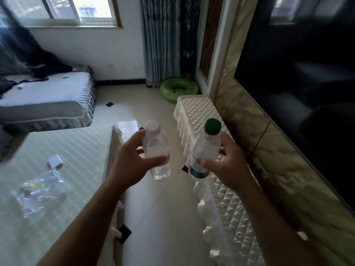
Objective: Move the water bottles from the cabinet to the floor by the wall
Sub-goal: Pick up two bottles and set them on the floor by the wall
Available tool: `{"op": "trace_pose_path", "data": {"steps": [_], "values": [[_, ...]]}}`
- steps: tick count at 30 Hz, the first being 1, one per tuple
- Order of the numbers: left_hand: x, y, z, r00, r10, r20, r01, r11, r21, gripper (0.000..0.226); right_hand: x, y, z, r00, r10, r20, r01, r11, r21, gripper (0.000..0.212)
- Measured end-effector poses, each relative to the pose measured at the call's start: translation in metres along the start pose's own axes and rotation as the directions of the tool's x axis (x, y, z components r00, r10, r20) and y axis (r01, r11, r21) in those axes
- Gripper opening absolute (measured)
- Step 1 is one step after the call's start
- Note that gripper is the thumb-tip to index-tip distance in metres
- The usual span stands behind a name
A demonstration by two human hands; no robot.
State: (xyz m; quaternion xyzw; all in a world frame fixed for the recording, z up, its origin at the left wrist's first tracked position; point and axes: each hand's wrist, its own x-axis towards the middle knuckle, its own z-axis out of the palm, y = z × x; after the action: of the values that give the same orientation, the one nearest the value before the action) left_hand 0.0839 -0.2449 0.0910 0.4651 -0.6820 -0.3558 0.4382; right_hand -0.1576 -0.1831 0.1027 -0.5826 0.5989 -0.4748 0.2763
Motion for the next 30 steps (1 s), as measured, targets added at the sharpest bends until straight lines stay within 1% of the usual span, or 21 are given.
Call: {"op": "trace_pose_path", "data": {"steps": [8, 13, 24, 30], "values": [[0.063, -0.038, -0.004, 0.998, -0.059, -0.009, 0.059, 0.998, 0.013, 0.070, 0.073, 0.020, 0.028, 0.998, 0.018, 0.057, -0.017, 1.000, -0.019, 0.068], [0.122, -0.058, 0.008, 0.994, -0.097, -0.043, 0.097, 0.995, 0.004, 0.069, 0.141, 0.045, 0.032, 0.997, 0.019, 0.071, -0.017, 1.000, -0.018, 0.066], [0.244, -0.084, 0.036, 0.985, -0.127, -0.114, 0.129, 0.992, 0.008, 0.068, 0.288, 0.089, 0.030, 0.992, -0.005, 0.129, 0.006, 1.000, -0.007, 0.066], [0.299, -0.099, 0.039, 0.983, -0.137, -0.120, 0.137, 0.991, -0.011, 0.067, 0.350, 0.100, 0.039, 0.986, 0.006, 0.165, -0.005, 1.000, -0.009, 0.069]]}}
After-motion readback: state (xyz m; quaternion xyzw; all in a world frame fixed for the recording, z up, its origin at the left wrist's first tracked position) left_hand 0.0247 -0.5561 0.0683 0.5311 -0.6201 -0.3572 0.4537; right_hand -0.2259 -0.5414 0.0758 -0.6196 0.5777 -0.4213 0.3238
